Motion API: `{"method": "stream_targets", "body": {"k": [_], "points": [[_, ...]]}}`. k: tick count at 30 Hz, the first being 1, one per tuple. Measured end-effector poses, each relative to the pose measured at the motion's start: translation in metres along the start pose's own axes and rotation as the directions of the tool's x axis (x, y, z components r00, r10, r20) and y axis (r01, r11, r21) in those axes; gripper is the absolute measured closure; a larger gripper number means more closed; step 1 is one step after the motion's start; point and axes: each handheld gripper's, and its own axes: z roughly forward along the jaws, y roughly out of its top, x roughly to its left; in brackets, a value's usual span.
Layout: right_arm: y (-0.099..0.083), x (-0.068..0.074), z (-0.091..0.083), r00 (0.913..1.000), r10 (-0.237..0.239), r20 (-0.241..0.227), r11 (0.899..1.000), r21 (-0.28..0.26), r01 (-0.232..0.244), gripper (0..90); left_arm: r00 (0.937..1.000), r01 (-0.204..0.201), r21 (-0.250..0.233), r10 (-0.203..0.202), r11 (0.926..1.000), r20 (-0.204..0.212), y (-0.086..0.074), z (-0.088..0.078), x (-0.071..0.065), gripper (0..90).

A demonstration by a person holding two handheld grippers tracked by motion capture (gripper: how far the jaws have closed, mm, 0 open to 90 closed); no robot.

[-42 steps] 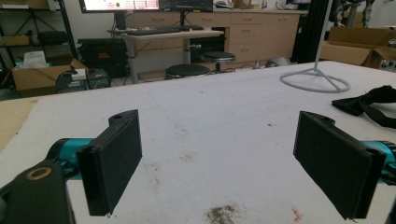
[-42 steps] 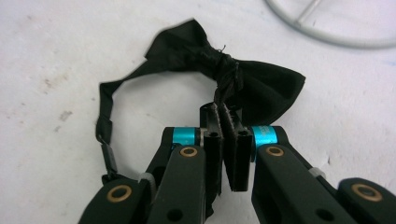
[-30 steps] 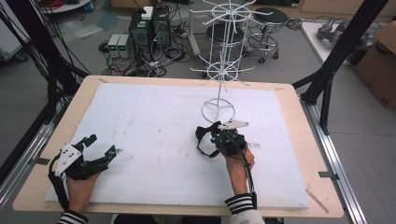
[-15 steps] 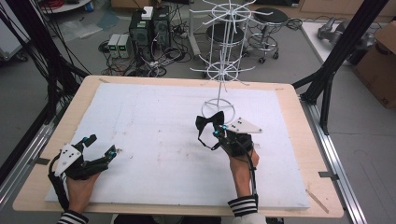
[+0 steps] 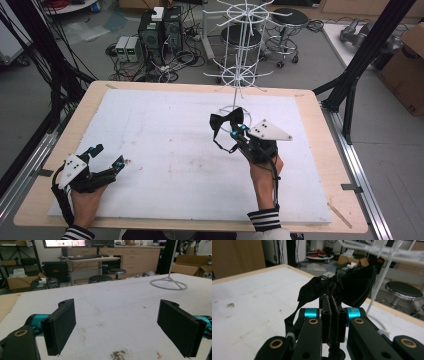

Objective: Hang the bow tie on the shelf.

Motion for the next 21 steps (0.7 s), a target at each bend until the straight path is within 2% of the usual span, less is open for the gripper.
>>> {"method": "stream_targets", "body": {"k": [2,8,21], "points": [[0.011,0.0,-0.003,0.9999,-0.017,0.003,1.0,-0.018,0.017,87.2,1.0,0.0,0.001,0.0,1.0,-0.001,0.0,0.0,0.0,15.7],[0.029,-0.005,-0.009,0.9995,-0.026,0.019,0.998,-0.053,0.027,87.2,1.0,0.0,0.001,0.0,1.0,0.0,0.0,0.0,0.0,15.7],[0.048,-0.025,-0.01,0.9979,-0.028,0.058,0.997,-0.067,0.032,87.2,1.0,0.0,0.005,0.0,1.0,0.0,0.0,0.0,0.0,15.7]]}}
